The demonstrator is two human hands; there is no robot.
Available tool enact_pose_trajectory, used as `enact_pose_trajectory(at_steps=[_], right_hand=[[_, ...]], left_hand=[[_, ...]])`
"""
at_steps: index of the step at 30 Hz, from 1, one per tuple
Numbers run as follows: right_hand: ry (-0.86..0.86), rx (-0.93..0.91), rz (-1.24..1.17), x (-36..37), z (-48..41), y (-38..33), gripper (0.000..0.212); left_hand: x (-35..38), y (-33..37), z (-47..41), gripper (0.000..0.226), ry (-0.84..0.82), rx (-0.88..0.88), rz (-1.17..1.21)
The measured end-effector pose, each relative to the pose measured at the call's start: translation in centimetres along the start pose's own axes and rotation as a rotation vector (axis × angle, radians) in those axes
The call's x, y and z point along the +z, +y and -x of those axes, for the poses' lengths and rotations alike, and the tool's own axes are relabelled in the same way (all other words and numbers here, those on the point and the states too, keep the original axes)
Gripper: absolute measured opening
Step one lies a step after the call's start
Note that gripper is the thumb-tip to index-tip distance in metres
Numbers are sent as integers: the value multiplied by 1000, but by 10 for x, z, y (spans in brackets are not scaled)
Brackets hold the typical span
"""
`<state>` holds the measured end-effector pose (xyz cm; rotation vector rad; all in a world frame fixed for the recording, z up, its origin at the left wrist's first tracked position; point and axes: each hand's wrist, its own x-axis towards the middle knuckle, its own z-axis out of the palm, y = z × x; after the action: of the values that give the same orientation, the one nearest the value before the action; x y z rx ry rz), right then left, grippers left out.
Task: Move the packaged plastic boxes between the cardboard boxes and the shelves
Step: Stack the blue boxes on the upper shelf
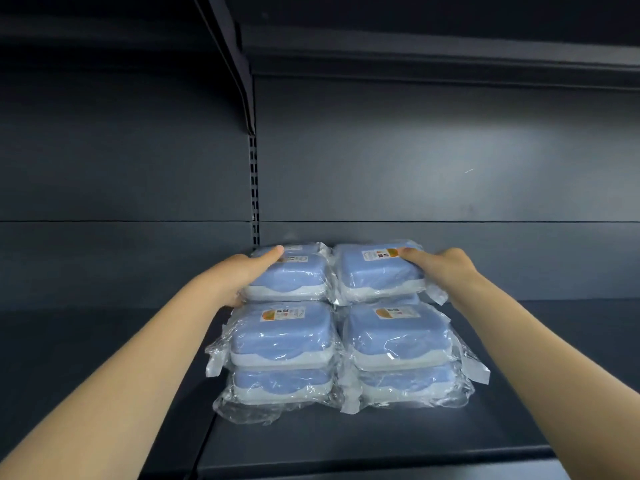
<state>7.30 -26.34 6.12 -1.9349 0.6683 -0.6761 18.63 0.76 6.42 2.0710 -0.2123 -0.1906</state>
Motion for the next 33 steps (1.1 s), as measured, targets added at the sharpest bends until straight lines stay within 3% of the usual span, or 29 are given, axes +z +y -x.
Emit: enact_pose_trajectory(at_steps=[2, 5, 8, 11, 13, 15, 19, 25, 31, 33], right_hand=[[-6, -10, 152, 11, -4, 0, 50], [11, -67, 285, 28, -11, 4, 63], [43, -227, 323, 31, -8, 2, 50], [-89, -296, 338, 23, -4, 2, 55], [-170, -277, 281, 18, -3, 3, 64], [-166, -293, 302, 17, -4, 3, 66], [-97, -392, 552, 27, -5, -4, 61], [-94, -400, 589, 33, -12, -10, 60], [-124, -403, 550, 32, -8, -7, 64], [-128, -418, 562, 29, -4, -8, 63]], left_hand=[[-5, -7, -1, 86, -66, 6, 6], [-6, -15, -3, 42, -125, 55, -11], [-5, -18, -1, 21, -115, 113, -31], [-4, -17, 2, 19, -99, 125, -27], [-3, -17, 2, 31, -83, 126, -16], [-2, -18, 2, 38, -73, 128, 9], [5, -16, 0, 26, -31, 140, 3], [3, -18, -13, 73, 27, 129, -127], [7, -17, -13, 29, 41, 155, -128], [5, -14, -7, 28, 45, 159, -160]])
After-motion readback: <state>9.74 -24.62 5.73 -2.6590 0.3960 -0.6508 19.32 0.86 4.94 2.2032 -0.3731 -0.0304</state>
